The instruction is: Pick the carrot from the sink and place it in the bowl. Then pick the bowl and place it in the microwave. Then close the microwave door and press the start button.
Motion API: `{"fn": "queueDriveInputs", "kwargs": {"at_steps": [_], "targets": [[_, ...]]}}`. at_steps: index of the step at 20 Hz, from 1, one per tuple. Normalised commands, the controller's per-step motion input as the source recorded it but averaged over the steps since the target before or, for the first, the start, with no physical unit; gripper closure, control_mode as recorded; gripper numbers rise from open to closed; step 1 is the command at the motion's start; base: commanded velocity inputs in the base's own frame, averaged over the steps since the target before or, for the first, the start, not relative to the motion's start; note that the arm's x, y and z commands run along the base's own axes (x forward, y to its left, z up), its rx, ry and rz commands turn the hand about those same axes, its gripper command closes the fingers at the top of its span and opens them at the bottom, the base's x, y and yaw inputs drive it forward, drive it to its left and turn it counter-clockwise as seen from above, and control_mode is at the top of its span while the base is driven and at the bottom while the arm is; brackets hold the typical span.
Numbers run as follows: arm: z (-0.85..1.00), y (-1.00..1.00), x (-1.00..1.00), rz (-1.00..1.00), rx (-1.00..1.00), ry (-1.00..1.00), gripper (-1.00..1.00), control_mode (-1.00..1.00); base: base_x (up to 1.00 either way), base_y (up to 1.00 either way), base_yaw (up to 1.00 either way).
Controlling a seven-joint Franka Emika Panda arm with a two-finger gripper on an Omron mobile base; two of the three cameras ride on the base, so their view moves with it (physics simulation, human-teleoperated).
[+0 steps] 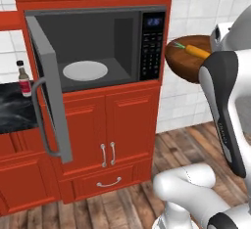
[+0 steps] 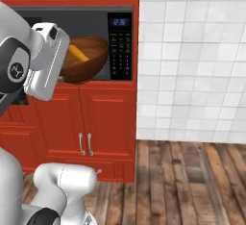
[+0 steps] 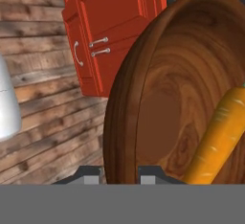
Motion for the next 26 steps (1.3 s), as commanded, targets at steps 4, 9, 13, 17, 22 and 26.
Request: {"fn": "queueDriveInputs", "kwargs": {"at_steps": [4,9,13,17,22,26], "targets": [[0.00,0.00,0.00,0.00,0.00,0.00,1.00,1.00,0.12,0.38,-0.02],[0.00,0.00,0.00,0.00,0.00,0.00,1.00,1.00,0.23,0.27,0.00],[0.00,0.00,0.00,0.00,0.00,0.00,1.00,1.00,0.45,0.13,0.00],[0.00,0.00,0.00,0.00,0.00,0.00,1.00,1.00,0.47,0.13,0.09],[0.00,0.00,0.00,0.00,0.00,0.00,1.00,1.00,0.30,0.39,0.09],[0.00,0.00,0.00,0.00,0.00,0.00,1.00,1.00,0.30,0.29,0.08]]}}
